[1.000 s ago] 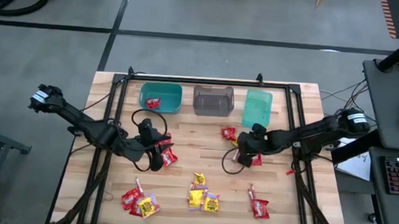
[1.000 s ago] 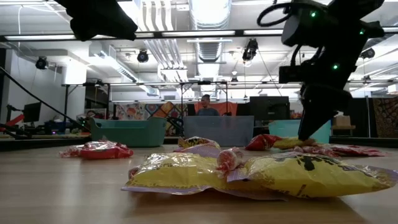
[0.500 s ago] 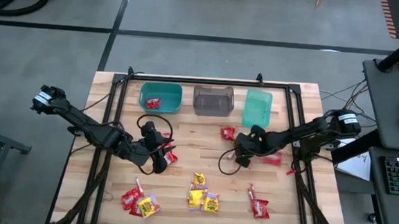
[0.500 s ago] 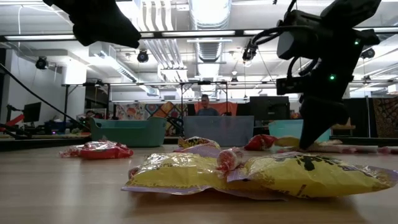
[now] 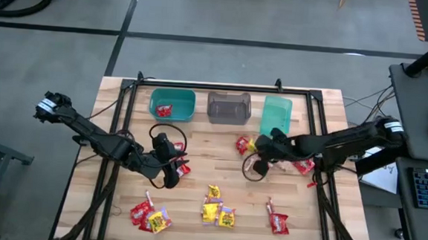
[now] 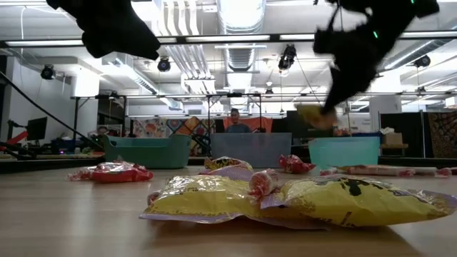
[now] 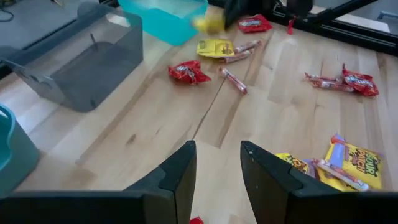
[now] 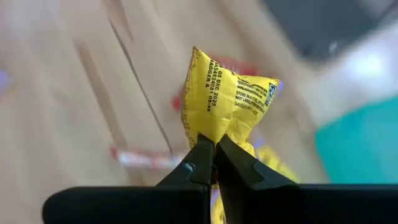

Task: Sort candy
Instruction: Put the yellow candy into the light green bin

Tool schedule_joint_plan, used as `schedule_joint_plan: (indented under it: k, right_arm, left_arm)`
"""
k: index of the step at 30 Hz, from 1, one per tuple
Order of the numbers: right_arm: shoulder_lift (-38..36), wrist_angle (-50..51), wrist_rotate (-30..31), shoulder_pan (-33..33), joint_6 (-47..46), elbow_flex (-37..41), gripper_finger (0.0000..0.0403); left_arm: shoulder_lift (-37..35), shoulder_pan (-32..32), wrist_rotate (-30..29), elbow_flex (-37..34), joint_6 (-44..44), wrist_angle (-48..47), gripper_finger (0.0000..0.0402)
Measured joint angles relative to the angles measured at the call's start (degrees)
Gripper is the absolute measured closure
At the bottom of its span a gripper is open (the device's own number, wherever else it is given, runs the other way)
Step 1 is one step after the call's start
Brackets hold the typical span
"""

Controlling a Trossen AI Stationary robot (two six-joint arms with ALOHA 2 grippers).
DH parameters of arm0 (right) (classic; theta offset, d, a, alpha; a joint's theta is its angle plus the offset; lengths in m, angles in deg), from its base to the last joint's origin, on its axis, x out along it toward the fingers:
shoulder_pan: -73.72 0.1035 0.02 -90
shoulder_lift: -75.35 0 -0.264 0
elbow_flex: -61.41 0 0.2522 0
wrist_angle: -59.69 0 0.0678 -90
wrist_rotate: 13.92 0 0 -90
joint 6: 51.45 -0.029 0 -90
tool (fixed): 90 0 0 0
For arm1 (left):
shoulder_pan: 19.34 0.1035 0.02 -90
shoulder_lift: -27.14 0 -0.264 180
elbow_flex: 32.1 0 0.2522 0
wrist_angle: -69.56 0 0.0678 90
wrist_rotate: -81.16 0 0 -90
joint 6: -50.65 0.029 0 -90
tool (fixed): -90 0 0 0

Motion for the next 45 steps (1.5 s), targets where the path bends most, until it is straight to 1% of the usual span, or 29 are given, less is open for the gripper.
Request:
schedule_joint_plan:
  k: [5,7,10,12,14,16,19,22,25,28,29,31,32,36,38,40,42,45]
  right_arm:
    - [-3.85,2.54,2.30,-4.58,4.19,-5.88,0.0394]
    - [-3.96,7.33,2.34,-8.83,3.78,-8.68,0.0394]
    - [-3.66,17.53,2.94,-17.35,-1.13,-12.56,0.0394]
    - [-3.22,24.45,0.22,-23.84,-2.21,-13.95,0.0394]
    - [-2.95,27.58,-3.98,-30.27,-2.15,-14.00,0.0394]
    - [-2.83,26.58,-8.25,-35.34,-0.06,-12.86,0.0394]
    - [-2.16,23.41,-13.14,-40.35,3.16,-10.42,0.0394]
    - [-1.30,19.33,-16.68,-42.80,4.92,-8.37,0.0394]
    - [0.11,17.74,-19.14,-44.27,6.09,-7.55,0.0394]
    - [1.39,17.73,-20.15,-45.34,7.17,-7.22,0.0394]
    - [1.71,17.36,-21.47,-45.72,7.55,-7.16,0.0394]
    - [2.24,16.07,-24.19,-46.42,8.01,-7.10,0.0394]
    - [2.44,15.34,-24.19,-46.61,7.93,-7.01,0.0394]
    - [3.61,12.47,-19.80,-46.67,7.17,-6.89,0.0390]
    - [4.73,12.38,-19.25,-46.78,7.24,-6.87,0.0378]
    - [5.73,12.20,-19.05,-46.78,7.29,-6.87,0.0357]
    - [6.57,12.02,-18.69,-46.77,7.32,-6.87,0.0331]
    - [7.10,11.30,-16.46,-46.78,7.31,-6.85,0.0288]
  left_arm:
    - [0.76,-0.17,0.39,-0.02,-4.68,-0.32,0.0292]
    - [0.81,-0.22,1.00,-0.02,-5.44,-0.24,0.0292]
    - [0.76,-0.19,1.21,0.00,-5.46,-0.16,0.0292]
    - [0.62,-0.01,1.29,-0.01,-4.70,-0.07,0.0292]
    - [0.30,0.51,1.51,0.00,-3.56,-0.07,0.0292]
    - [0.02,1.37,2.74,0.00,-3.44,-0.07,0.0292]
    - [-0.02,2.02,4.44,0.00,-2.65,-0.13,0.0292]
    - [-0.02,2.26,4.55,0.00,-0.87,-0.24,0.0292]
    - [-0.02,2.65,4.66,0.00,1.17,-0.30,0.0292]
    - [-0.02,3.20,8.43,0.16,2.85,-1.23,0.0292]
    - [-0.02,3.28,9.80,0.25,3.11,-1.55,0.0293]
    - [-0.02,3.30,10.52,0.48,3.51,-1.44,0.0297]
    - [-0.05,3.30,10.54,0.50,3.78,-1.42,0.0300]
    - [-0.07,3.85,10.53,0.50,5.08,-1.53,0.0310]
    - [-0.07,4.43,10.54,0.50,5.30,-1.58,0.0313]
    - [-0.07,4.93,10.54,0.50,5.67,-1.67,0.0315]
    - [-0.07,5.36,10.54,0.50,5.62,-2.38,0.0315]
    - [-0.07,5.62,10.56,0.50,3.87,-3.76,0.0315]
